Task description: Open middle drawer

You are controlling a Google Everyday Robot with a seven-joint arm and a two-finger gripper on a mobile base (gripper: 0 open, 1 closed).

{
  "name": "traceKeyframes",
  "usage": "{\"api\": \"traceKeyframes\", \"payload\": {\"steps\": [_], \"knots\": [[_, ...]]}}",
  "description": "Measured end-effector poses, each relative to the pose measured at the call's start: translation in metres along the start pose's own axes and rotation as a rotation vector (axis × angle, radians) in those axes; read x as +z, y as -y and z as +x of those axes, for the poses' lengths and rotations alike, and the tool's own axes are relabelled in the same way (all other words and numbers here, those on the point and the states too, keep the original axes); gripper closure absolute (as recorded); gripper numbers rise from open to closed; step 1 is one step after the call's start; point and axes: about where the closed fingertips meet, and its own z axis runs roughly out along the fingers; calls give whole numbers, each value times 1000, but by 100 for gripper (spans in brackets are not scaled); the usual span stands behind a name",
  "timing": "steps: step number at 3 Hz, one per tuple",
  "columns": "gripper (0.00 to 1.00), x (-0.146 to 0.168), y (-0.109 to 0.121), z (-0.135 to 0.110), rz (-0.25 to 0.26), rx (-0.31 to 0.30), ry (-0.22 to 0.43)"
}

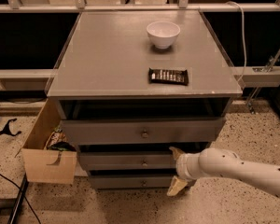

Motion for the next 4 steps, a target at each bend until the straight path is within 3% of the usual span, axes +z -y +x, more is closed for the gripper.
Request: {"api": "traceKeyframes", "payload": {"steps": [4], "knots": [[0,61,35,12,-37,-23,-72]]}}
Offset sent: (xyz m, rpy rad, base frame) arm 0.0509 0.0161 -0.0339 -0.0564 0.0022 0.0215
